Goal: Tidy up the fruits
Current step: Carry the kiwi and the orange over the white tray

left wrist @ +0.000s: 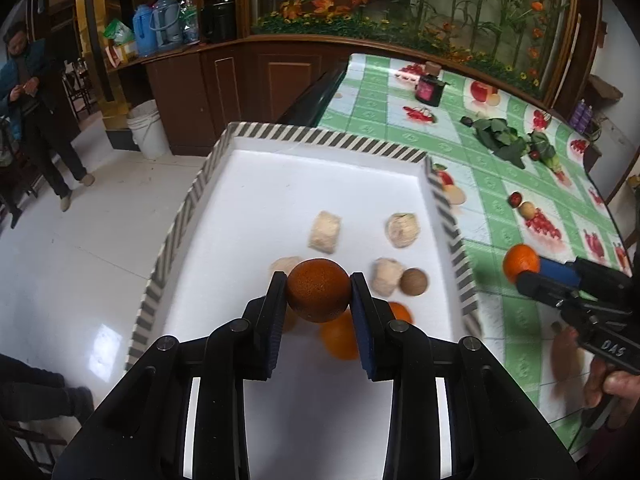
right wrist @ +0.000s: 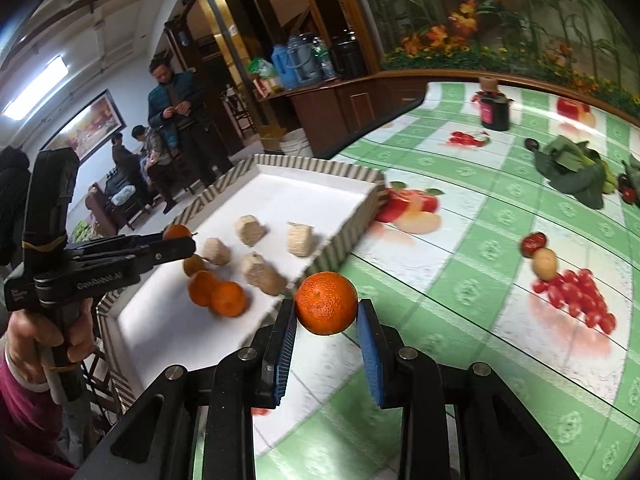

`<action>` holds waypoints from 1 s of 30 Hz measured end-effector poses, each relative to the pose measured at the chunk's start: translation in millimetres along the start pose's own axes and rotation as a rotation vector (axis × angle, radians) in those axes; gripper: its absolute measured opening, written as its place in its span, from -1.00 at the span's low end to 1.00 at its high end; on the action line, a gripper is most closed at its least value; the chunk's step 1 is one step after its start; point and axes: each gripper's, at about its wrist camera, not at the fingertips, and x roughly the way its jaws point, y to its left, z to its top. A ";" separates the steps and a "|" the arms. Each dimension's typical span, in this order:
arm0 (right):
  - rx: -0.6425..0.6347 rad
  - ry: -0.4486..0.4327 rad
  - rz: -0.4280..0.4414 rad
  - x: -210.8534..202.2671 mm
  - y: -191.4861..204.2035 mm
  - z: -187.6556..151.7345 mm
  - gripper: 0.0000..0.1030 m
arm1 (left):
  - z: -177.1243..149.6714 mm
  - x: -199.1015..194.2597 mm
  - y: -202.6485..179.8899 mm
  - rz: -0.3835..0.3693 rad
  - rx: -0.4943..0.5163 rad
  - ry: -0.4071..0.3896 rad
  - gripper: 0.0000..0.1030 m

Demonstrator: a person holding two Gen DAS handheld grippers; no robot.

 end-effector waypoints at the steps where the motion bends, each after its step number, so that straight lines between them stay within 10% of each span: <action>1: -0.004 -0.001 0.005 1.3 3.6 1.6 -0.42 | -1.6 0.9 2.4 0.000 -0.002 0.004 -0.40; 30: -0.135 0.104 0.139 36.7 79.7 -5.4 -0.42 | -29.9 -2.9 10.8 -0.006 0.019 0.033 -0.41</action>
